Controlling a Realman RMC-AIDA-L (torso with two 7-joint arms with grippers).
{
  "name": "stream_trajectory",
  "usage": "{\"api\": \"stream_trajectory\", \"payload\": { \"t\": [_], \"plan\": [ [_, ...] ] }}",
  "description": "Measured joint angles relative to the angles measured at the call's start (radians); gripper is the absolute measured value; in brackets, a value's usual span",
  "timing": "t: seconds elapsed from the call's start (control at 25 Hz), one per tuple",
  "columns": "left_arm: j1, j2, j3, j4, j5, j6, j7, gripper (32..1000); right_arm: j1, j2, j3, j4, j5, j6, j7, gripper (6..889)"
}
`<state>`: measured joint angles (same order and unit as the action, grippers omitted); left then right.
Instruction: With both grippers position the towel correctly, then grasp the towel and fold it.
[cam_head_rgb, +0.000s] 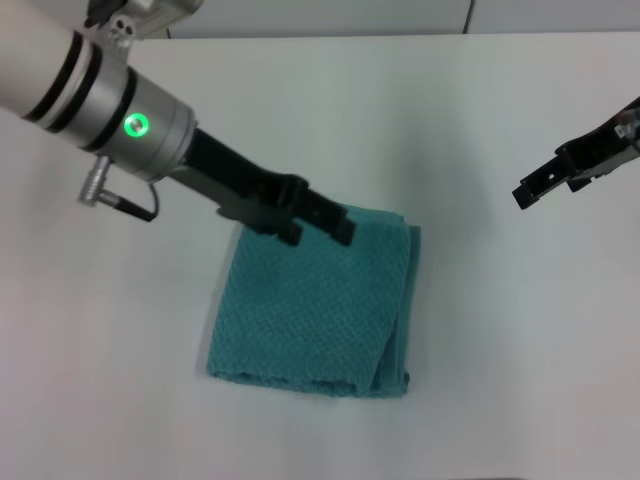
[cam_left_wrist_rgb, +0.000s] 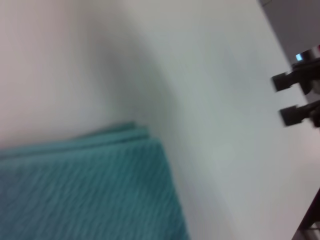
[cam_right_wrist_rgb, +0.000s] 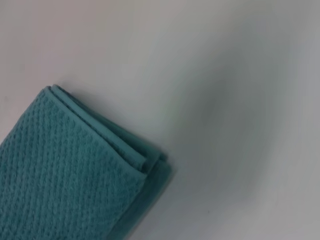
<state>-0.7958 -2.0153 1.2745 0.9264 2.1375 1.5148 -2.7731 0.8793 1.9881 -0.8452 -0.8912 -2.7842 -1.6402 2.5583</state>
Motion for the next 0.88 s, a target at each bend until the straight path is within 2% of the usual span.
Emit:
{"api": "stream_trajectory", "payload": {
  "t": [0.16,0.32,0.44,0.56,0.6,0.76,0.88],
  "plan": [
    [0.01,0.0116,-0.008,0.008,0.081,0.028,-0.038,811,-0.003,0.0,0.0,0.003,0.0,0.0,-0.001,852],
    [0.019,0.0252,-0.011,0.028,0.206,0.032,-0.096,812,-0.003,0.0,0.0,0.004,0.0,0.0,-0.001,852],
    [0.019,0.0329,-0.011,0.04,0.278,0.033,-0.131,812,-0.003,0.0,0.0,0.006,0.0,0.0,-0.001,852],
    [0.019,0.0299,-0.011,0.058,0.332,0.039,-0.156,812,-0.003,0.0,0.0,0.007,0.0,0.001,-0.001,852],
    [0.019,0.0253,-0.01,0.069,0.36,0.042,-0.166,812,-0.003,0.0,0.0,0.008,0.0,0.001,-0.001,852],
    [0.004,0.0128,-0.008,0.081,0.409,0.045,-0.183,812,-0.003,0.0,0.0,0.01,-0.003,0.002,-0.001,852],
    [-0.011,0.0106,-0.01,0.082,0.444,0.045,-0.199,812,0.002,0.0,0.0,0.025,-0.004,0.008,-0.001,852]
  ]
}}
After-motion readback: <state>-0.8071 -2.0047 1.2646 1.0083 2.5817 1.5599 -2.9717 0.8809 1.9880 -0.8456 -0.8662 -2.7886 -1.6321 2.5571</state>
